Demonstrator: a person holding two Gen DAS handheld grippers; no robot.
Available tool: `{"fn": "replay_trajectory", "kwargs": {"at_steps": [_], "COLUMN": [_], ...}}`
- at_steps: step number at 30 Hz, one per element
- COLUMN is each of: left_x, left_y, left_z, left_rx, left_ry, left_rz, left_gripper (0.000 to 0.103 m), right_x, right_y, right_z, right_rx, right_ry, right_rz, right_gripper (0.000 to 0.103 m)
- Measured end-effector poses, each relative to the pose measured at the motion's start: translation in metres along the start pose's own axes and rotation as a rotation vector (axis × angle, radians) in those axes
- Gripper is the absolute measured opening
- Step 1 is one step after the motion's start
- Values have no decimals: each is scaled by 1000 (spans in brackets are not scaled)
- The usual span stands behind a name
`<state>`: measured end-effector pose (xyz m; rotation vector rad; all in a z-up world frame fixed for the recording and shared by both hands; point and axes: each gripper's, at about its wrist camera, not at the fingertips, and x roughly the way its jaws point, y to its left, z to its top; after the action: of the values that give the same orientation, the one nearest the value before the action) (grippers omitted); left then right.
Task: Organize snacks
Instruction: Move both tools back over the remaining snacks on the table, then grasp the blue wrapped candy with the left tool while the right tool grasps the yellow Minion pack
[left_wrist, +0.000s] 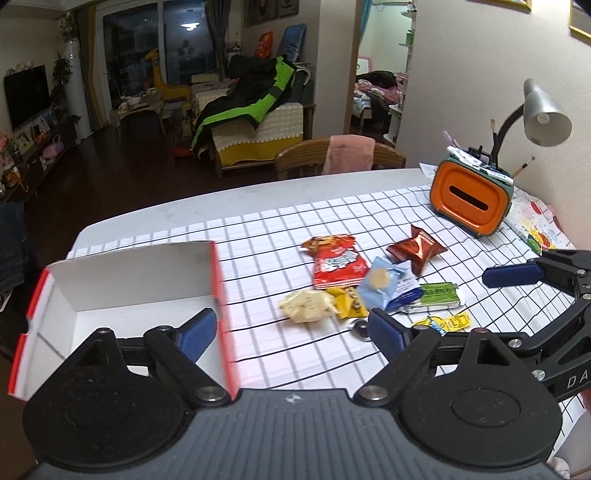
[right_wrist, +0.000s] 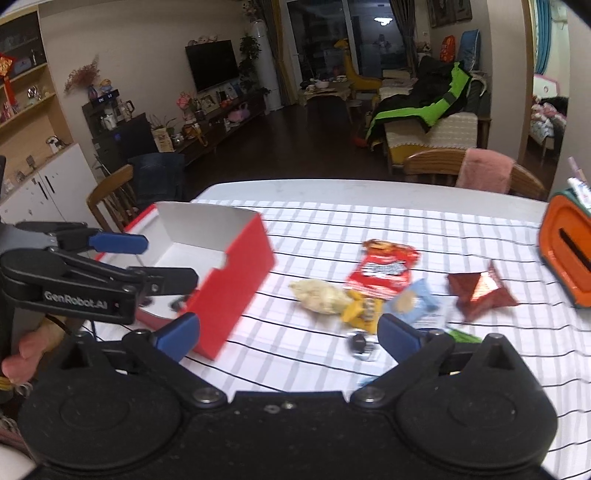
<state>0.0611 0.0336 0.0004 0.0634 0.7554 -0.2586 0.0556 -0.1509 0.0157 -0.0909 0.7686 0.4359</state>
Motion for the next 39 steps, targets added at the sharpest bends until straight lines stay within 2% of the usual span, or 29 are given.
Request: {"fn": "replay_trajectory", "kwargs": {"at_steps": [6,12,19,21,24,33,39], "left_x": [31,67,108,118,131,164,181], "left_y": [-35,-66,-84,-88,-93,-111,-118], "left_z": [-4,-13,-22,-24,-26,-30,-33], "left_rx": [48,135,159,169,174,231,276], "left_ry": [52,120,215,234,264,329,356], "left_rz": [-28,-68,-99,-107,-130,-156,-145], "left_gripper": [90,90,90,90,90,90,90], "right_x": [7,30,61,69,82,107,118], "right_y": [-43,-76,-110,-116,-123,-130,-137], "right_z": [-21,-39,-59,-64,-69,-72,-72], "right_rx": [-18,-70,-140,-169,-223,-331,-344], "right_ry": [25,74,161,183,214,265,289], "right_rz": [-37,-28,-22,-16,-12,53,76], "right_gripper": [103,103,99,97,89,82,74]}}
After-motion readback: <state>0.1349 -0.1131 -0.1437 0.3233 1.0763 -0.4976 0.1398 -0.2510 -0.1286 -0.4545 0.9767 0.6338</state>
